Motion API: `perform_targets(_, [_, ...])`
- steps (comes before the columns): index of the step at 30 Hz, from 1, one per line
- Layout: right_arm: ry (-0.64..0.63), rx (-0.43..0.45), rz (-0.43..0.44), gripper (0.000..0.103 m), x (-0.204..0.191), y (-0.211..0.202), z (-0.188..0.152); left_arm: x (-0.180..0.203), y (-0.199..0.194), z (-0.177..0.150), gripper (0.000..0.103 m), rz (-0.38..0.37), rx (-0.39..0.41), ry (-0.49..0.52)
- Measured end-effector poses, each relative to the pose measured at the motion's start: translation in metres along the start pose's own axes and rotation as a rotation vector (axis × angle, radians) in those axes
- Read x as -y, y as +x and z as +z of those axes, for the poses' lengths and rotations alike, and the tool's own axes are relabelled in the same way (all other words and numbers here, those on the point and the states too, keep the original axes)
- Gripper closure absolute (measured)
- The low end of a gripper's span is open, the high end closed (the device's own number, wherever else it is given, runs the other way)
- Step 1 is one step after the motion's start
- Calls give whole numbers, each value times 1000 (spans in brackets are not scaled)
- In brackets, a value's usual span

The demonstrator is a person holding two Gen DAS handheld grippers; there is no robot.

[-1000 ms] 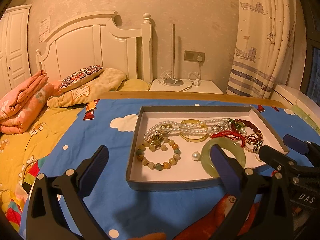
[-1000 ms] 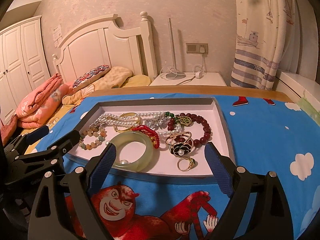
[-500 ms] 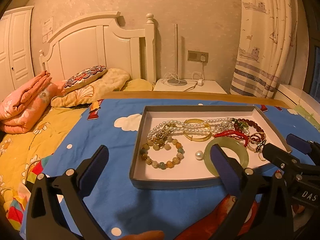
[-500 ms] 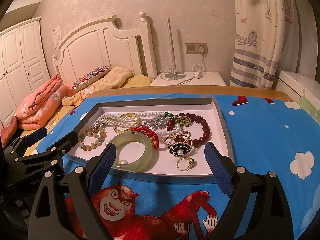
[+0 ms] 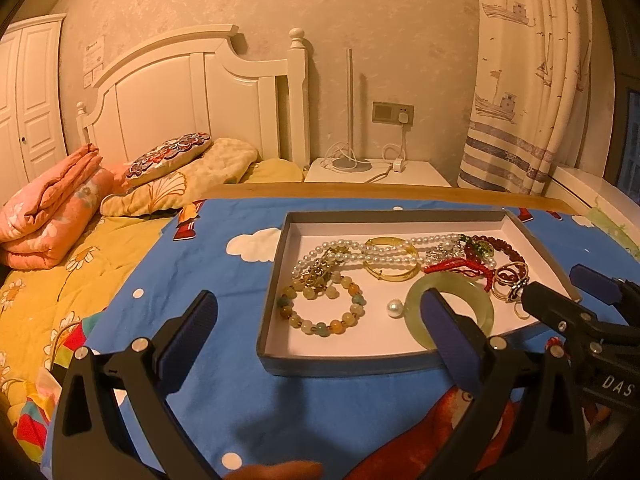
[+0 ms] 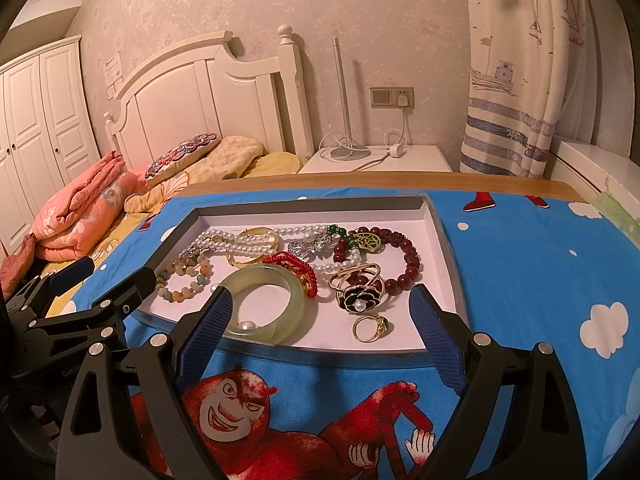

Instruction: Organize jewelry

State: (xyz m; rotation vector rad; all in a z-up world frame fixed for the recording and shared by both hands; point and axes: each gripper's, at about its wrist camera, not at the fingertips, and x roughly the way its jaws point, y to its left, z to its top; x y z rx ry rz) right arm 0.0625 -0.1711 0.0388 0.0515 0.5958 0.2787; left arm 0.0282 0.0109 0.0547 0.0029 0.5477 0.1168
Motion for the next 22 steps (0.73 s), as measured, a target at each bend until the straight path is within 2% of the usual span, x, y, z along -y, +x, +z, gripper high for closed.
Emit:
perform_targets(11, [1, 0, 1, 17, 1, 0, 0, 0, -1, 0, 2, -17, -5, -1])
perform_targets(15, [2, -3, 2, 17, 1, 0, 0, -11, 5, 2, 3, -35, -29, -55])
perform_targets(16, [2, -5, 0, 17, 1, -1, 0, -14, 7, 2, 3, -45, -53, -71])
perform_targets(18, [-8, -48, -24, 17, -1, -4, -2, -20, 9, 3, 3, -66, -154, -104])
perform_targets(20, [-13, -111, -27, 17, -1, -10, -8, -25, 10, -2, 3, -64, -264, -130])
perform_targets(22, [-23, -186, -45, 17, -1, -13, -17, -30, 7, -13, 3, -65, -331, -114])
